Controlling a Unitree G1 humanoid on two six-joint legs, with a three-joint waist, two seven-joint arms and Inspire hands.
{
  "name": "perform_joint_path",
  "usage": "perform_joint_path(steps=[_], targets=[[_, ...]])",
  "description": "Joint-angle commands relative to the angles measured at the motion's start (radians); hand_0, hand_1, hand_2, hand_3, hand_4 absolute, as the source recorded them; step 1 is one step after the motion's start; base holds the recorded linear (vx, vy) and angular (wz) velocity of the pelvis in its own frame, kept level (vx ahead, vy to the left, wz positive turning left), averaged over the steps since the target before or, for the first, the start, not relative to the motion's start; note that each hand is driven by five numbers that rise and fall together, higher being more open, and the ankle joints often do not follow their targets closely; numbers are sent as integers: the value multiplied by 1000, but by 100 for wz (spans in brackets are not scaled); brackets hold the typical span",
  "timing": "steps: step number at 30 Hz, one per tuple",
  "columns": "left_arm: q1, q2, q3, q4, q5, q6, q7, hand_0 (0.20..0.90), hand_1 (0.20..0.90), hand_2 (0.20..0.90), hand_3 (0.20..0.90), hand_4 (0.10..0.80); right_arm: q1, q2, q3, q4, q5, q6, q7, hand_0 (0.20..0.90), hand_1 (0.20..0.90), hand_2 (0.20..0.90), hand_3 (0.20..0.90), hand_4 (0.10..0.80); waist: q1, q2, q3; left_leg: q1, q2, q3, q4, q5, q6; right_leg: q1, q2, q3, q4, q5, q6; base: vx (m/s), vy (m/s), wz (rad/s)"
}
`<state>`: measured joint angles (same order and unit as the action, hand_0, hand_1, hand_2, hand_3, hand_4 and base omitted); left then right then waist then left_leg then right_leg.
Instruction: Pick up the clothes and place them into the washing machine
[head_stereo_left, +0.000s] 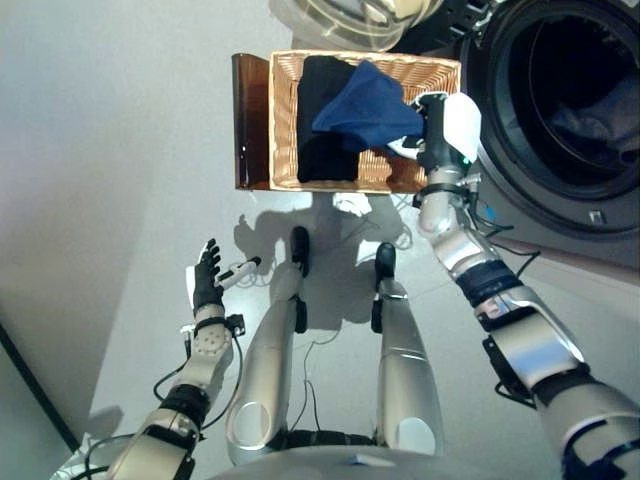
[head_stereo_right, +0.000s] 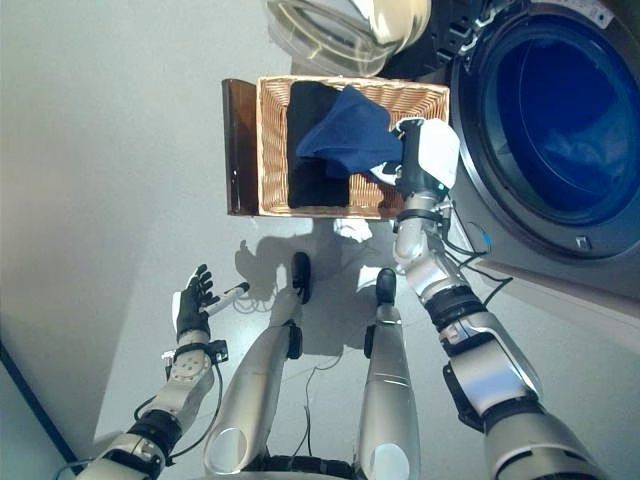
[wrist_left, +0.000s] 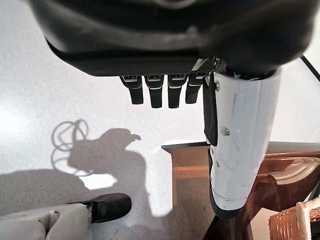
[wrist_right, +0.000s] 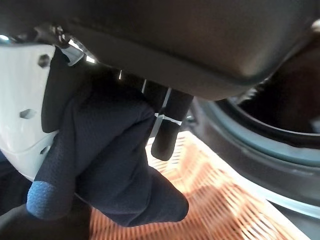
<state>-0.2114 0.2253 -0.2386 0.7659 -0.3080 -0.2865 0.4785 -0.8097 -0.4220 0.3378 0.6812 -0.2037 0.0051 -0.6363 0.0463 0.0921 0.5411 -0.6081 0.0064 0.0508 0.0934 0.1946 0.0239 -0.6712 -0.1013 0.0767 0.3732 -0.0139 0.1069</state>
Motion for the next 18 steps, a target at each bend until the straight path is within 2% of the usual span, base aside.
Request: perform_joint_path(steps=[1, 10, 17, 18], targets=[[62, 5, 23, 28, 27, -18, 7, 900, 900, 900, 900, 800, -32, -23, -90, -134, 128, -142, -59, 200, 200, 200, 200, 300, 12, 23, -21, -18, 10, 23, 35, -46, -84, 68, -16, -11, -80, 28, -25, -1, -17, -6], [79, -1, 16, 31, 12, -10, -27, 900, 900, 900, 900, 800, 3, 16, -181, -132, 379, -240, -27, 200, 200, 200, 200, 300, 3, 50, -49, 2, 10, 36, 24, -44, -81, 79, -10, 5, -83, 26, -28, 14, -3, -9], [87, -14, -4, 55, -6, -8, -53, 900, 900, 900, 900, 800, 7, 33, -299, -94, 632, -348, -20, 200, 200, 200, 200, 300, -6, 91, -64, 7, 4, 49, 22, -47, -79, 73, -11, 18, -73, 20, -28, 2, 5, -2], [92, -18, -12, 60, -11, -9, -61, 900, 900, 900, 900, 800, 5, 40, -331, -76, 711, -383, -14, 200, 200, 200, 200, 300, -10, 103, -67, 13, 1, 52, 23, -53, -78, 76, -13, 22, -68, 12, -27, 9, 12, -5]])
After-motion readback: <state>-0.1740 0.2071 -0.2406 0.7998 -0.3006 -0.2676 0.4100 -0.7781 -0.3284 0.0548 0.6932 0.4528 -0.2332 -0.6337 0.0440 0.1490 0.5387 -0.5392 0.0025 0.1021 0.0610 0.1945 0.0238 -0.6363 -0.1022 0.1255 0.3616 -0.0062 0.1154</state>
